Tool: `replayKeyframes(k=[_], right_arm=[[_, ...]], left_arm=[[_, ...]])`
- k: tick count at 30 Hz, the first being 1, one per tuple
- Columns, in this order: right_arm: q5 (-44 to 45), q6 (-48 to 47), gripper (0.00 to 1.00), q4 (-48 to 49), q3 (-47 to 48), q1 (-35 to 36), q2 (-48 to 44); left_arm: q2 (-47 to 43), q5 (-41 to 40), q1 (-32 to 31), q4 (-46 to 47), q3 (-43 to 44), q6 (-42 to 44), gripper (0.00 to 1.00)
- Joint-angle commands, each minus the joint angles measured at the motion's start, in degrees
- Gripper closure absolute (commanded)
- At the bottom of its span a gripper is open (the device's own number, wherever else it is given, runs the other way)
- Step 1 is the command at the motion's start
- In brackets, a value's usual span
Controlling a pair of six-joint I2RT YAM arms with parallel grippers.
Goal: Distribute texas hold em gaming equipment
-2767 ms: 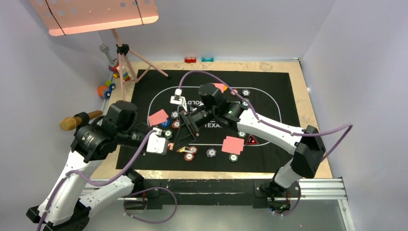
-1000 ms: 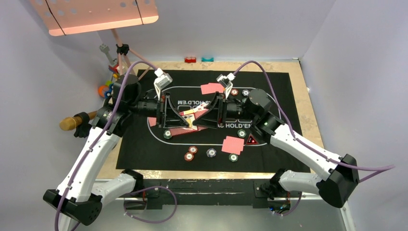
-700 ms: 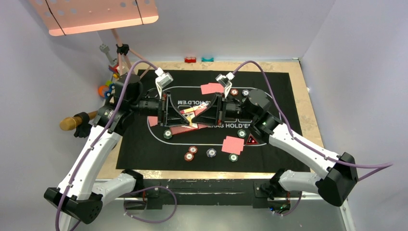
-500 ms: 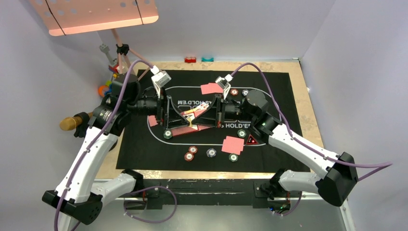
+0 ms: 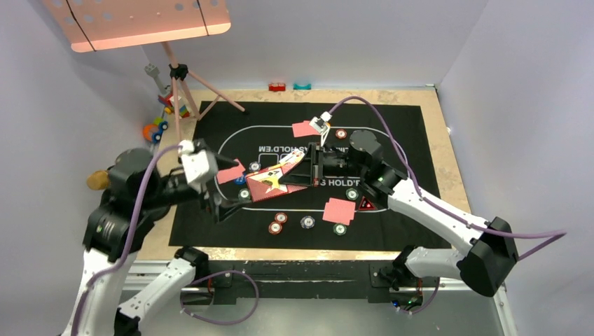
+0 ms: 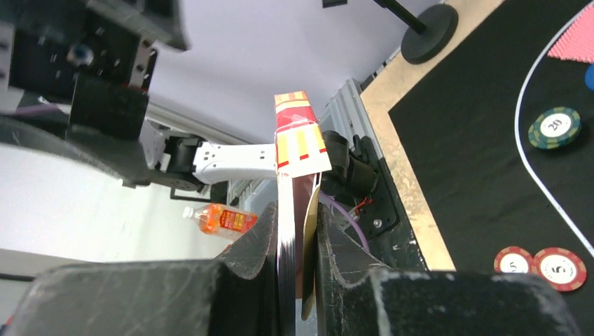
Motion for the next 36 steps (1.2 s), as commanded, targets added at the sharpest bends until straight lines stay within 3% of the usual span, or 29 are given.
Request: replayKeyframes(k=[1, 5, 11, 22, 36], right_arm=[[-0.43, 4.24, 1.00, 1.24, 3.24, 0.22, 2.13], [-0.79, 9.07, 1.00, 2.89, 3.95, 1.28, 4.93], [0.99, 11.21, 1.00, 0.01, 7.30, 3.56, 7.97], [3.77, 13.44, 1.00, 0.10, 8.18, 3.60, 9.41], [4.92, 17.73, 1.00, 1.65, 9.15, 3.93, 10.40]], left_arm=[[-4.15, 2.52, 0.14, -2.17, -3.86, 15.03, 0.00], [-1.21, 7.79, -0.49, -8.26, -4.33, 23.52, 0.00], [-1.17, 0.34, -3.89, -0.28, -10.34, 26.34, 0.00], [0.92, -5.96, -5.74, 2.08, -10.77, 24.04, 0.00], [3.66, -15.38, -11.11, -0.30, -12.23, 27.20, 0.00]])
